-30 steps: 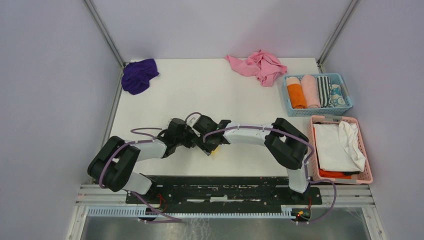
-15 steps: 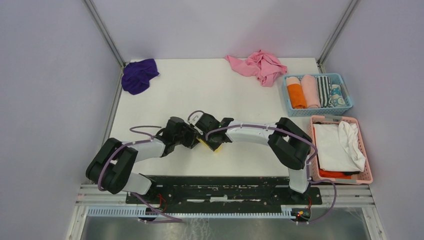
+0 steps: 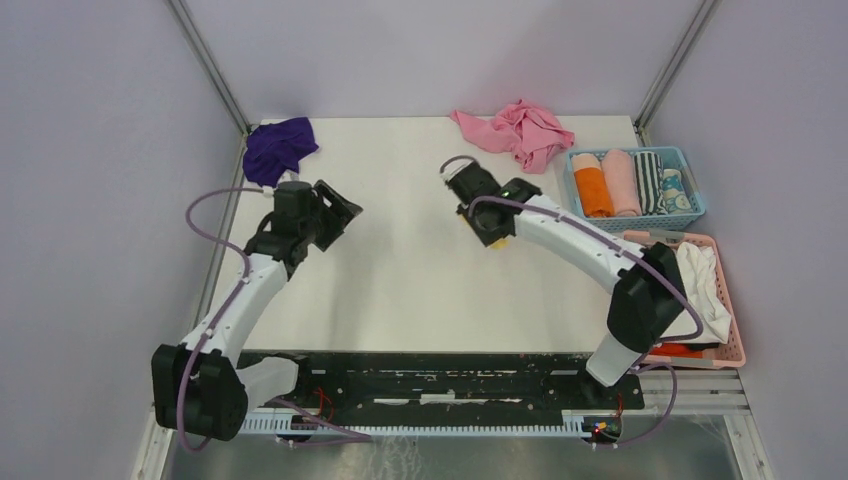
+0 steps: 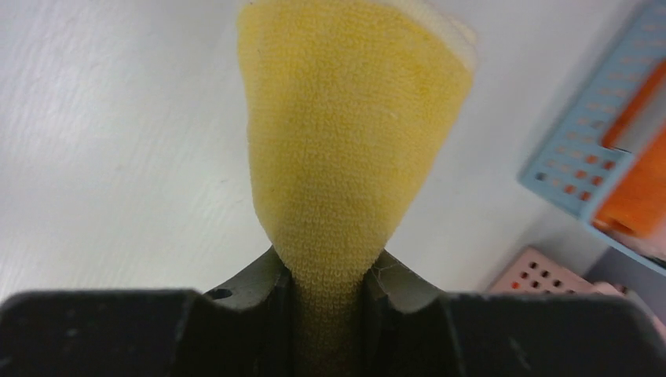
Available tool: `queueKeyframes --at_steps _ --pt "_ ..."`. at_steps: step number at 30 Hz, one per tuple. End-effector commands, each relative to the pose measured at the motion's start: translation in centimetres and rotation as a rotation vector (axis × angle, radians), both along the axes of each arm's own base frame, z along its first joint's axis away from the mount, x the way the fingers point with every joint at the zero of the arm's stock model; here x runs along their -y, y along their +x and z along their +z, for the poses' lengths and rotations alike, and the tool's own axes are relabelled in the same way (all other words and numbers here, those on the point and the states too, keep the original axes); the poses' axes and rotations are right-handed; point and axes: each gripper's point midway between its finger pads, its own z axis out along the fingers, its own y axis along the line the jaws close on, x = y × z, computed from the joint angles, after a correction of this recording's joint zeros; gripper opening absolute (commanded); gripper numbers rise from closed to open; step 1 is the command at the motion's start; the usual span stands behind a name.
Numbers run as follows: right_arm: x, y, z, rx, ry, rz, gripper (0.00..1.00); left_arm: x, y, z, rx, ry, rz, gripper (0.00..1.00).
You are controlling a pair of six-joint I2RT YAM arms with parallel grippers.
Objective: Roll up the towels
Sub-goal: Pick up the towel at the center of the board, then place the towel in the bin.
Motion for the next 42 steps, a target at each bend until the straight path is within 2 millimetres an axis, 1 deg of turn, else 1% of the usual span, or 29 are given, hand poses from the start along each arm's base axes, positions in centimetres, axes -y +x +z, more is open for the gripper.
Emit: queueKeyframes --at_steps 1,2,3,4,5,6,8,11,12,13,15,17,19,20,21,24,27,31,35,38,41,42 --pt "8.5 3.7 7.8 0.164 -0.125 -0.174 0.07 -4.3 -0.2 6.4 0.109 0.361 -0.091 0.79" --pt "10.0 4.4 8.6 0.173 -0.126 -0.214 0.08 -4.9 -0.3 7.0 0.110 0.414 -0.109 0.80" --pt "11.7 5.2 9.3 0.186 -0.130 -0.252 0.08 -5.2 -0.2 8.7 0.143 0.452 -0.123 0.80" --pt "13.4 5.9 10.0 0.200 -0.144 -0.289 0.09 -5.6 -0.3 9.5 0.156 0.491 -0.128 0.80" --pt "15.3 6.6 10.9 0.212 -0.164 -0.328 0.09 -6.1 -0.5 10.0 0.159 0.521 -0.110 0.80" --pt "17.2 7.1 11.6 0.220 -0.187 -0.364 0.09 -6.2 -0.7 10.4 0.174 0.542 -0.104 0.80" --pt "21.1 8.2 13.3 0.244 -0.218 -0.441 0.08 -5.9 -0.9 10.1 0.187 0.556 -0.126 0.80" --pt "26.9 9.8 15.2 0.303 -0.226 -0.571 0.07 -5.5 -1.4 9.1 0.189 0.585 -0.153 0.82" --pt "28.6 10.2 15.5 0.324 -0.214 -0.614 0.07 -5.2 -1.6 9.1 0.192 0.590 -0.164 0.83" --pt "30.9 10.7 15.6 0.344 -0.218 -0.668 0.07 -4.6 -1.8 9.1 0.202 0.598 -0.185 0.83" --pt "33.8 11.9 15.3 0.360 -0.228 -0.715 0.08 -4.6 -2.1 9.4 0.209 0.631 -0.177 0.84" --pt "36.6 12.9 14.8 0.354 -0.257 -0.747 0.08 -4.7 -2.4 9.6 0.210 0.649 -0.167 0.86" --pt "39.4 13.7 14.1 0.352 -0.287 -0.791 0.07 -4.6 -2.5 9.4 0.208 0.659 -0.167 0.87" --pt "40.5 13.9 13.9 0.356 -0.290 -0.811 0.07 -4.7 -2.5 9.3 0.208 0.661 -0.166 0.87" --pt "41.2 14.3 13.5 0.358 -0.288 -0.821 0.07 -4.7 -2.6 9.3 0.208 0.660 -0.165 0.87" --pt "42.6 15.4 12.4 0.360 -0.309 -0.810 0.08 -4.8 -2.6 9.3 0.208 0.666 -0.159 0.88" --pt "43.8 16.0 10.3 0.313 -0.314 -0.784 0.08 -5.6 -2.6 9.1 0.200 0.677 -0.135 0.88" --pt "45.9 15.0 6.9 0.223 -0.296 -0.802 0.10 -6.3 -2.6 8.7 0.180 0.694 -0.117 0.88" --pt "47.4 13.6 3.9 0.145 -0.282 -0.791 0.11 -6.5 -2.5 8.1 0.153 0.708 -0.116 0.88" --pt "47.1 12.8 1.4 0.076 -0.228 -0.781 0.10 -6.6 -2.4 7.5 0.127 0.720 -0.119 0.88" --pt "46.2 11.9 -1.4 0.000 -0.199 -0.752 0.11 -6.7 -2.3 7.5 0.122 0.723 -0.118 0.88" --pt "45.9 11.8 -2.0 -0.017 -0.181 -0.742 0.11 -6.8 -2.3 7.5 0.121 0.726 -0.115 0.88"
